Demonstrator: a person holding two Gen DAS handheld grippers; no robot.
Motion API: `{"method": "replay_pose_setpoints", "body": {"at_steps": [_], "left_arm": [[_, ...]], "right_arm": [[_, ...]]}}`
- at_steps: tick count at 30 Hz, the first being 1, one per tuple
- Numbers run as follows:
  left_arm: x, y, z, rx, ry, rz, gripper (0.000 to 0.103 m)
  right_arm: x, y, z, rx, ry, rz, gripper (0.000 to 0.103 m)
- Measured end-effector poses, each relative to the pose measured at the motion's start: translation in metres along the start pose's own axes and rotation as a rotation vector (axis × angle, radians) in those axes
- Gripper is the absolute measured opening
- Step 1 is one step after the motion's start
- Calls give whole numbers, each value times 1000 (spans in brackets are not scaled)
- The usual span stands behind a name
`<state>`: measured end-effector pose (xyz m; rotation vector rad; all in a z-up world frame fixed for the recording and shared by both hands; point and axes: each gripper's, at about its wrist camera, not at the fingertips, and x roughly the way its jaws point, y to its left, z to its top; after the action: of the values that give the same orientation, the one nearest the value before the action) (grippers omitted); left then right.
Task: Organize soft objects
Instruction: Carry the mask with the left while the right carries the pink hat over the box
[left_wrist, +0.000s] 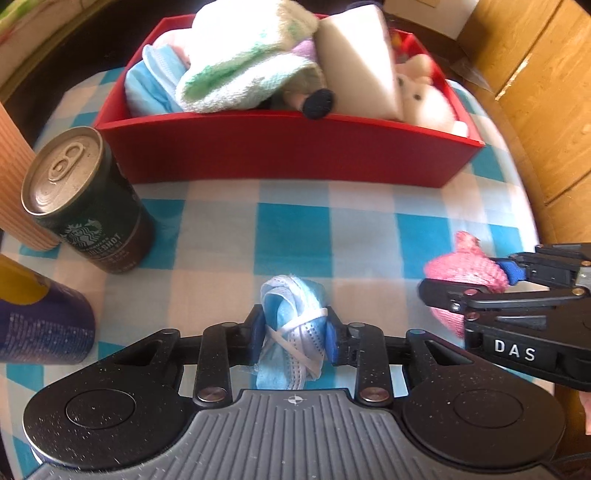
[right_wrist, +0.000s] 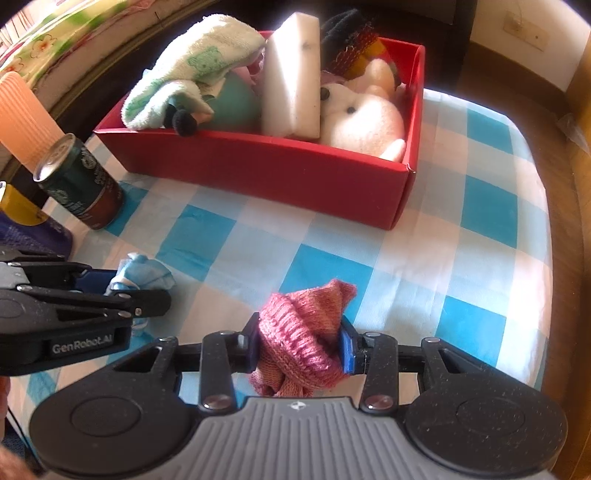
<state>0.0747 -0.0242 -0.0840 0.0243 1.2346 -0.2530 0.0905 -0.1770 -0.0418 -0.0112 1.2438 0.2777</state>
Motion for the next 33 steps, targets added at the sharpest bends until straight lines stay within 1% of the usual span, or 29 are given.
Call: {"method": "replay_pose_setpoints", "body": {"at_steps": [4,8,12,14,16,18,22,27,29,33], "left_arm": [[-23,6,5,-23,-57,-48,33],[-49,15,18,-75,-137,-100,33],[-69,15,41,-103,-213,-125,33],[-73,7,58,-112,-247,-126,33],[-79,5,69,-124,-272,-134,33],[-80,2,78,-130,-286,-131,34],[-82,2,92,-134,-308,-119,34],[-83,-1,102,-145,-334,-113,34],[-82,-4,104,-140,-343,-93,34],[-80,-4,108,-150,-354,-85,35]], "right_arm": [[-18,2,0,13,-37,44,18],[-43,1,12,41,-111,80,18],[-66,-2,30,69,-194,106,18],[-75,-4,42,85,-235,114,18],[-83,-7,52,96,-272,109,18],[-88,-9,61,96,-292,93,18],[-88,-14,72,98,-301,66,18],[-92,-23,80,121,-324,43,18],[-94,-25,83,125,-337,46,18],[-93,-24,92,109,-357,21,18]]}}
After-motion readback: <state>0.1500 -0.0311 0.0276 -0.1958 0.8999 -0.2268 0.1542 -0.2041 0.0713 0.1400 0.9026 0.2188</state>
